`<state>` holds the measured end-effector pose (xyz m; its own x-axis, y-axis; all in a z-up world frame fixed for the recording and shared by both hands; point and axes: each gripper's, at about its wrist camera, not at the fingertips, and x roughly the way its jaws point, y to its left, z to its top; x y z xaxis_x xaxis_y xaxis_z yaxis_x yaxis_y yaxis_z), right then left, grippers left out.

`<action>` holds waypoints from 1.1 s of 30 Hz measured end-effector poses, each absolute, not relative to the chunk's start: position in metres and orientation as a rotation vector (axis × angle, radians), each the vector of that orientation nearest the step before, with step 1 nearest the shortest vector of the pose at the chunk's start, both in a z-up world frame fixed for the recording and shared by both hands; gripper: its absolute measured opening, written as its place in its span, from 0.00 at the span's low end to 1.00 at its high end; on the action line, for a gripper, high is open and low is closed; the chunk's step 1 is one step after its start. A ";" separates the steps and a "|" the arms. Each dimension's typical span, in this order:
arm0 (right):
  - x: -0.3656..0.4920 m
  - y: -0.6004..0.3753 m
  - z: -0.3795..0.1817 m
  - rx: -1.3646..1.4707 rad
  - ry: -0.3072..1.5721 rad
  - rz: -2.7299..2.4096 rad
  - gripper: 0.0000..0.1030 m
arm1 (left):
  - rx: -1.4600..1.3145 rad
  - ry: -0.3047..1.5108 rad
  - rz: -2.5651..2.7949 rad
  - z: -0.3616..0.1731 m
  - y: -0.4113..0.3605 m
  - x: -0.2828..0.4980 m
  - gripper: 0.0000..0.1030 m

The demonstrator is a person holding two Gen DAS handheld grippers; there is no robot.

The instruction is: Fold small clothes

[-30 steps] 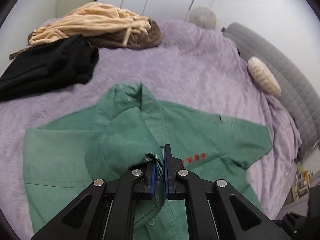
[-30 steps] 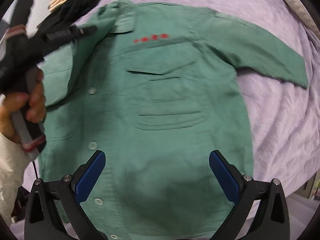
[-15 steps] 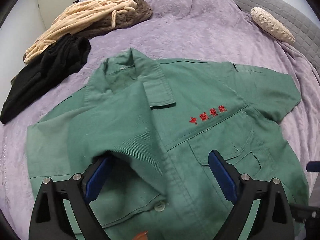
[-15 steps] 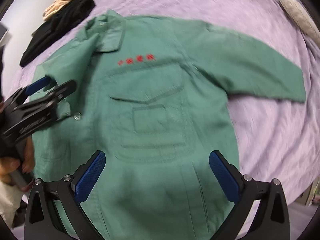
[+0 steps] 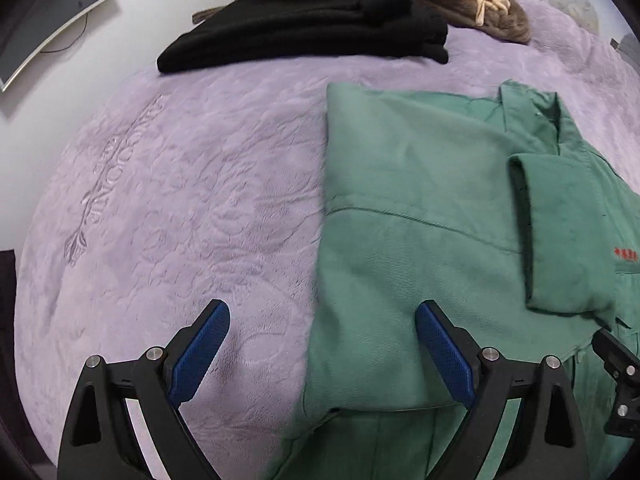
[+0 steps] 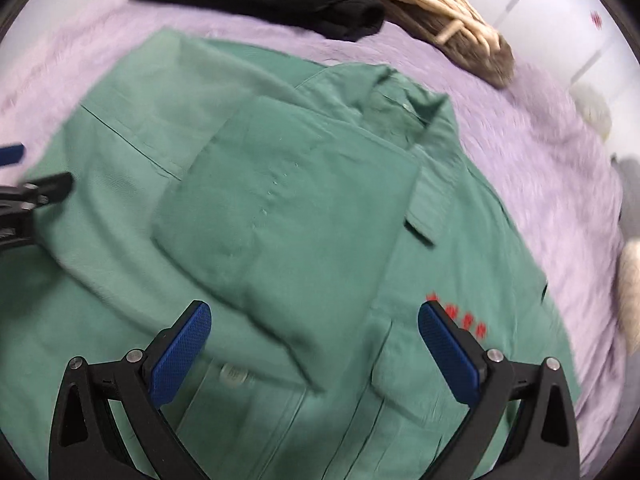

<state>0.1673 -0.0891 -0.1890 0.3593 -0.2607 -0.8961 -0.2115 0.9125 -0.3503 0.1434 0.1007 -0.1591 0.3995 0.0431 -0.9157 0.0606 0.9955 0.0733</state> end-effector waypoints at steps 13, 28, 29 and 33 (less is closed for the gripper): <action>0.126 -0.295 -0.178 0.794 1.053 -0.288 0.78 | 0.086 1.179 -0.069 -0.181 0.106 0.148 0.93; 0.074 -0.248 -0.190 1.337 1.005 -0.060 0.80 | 0.033 1.208 -0.155 -0.162 0.124 0.184 0.93; 0.081 -0.220 -0.191 1.324 1.037 0.012 0.80 | 0.013 1.204 -0.169 -0.158 0.127 0.195 0.93; 0.107 -0.122 -0.208 1.332 1.126 0.219 0.80 | -0.045 1.233 -0.206 -0.161 0.128 0.247 0.93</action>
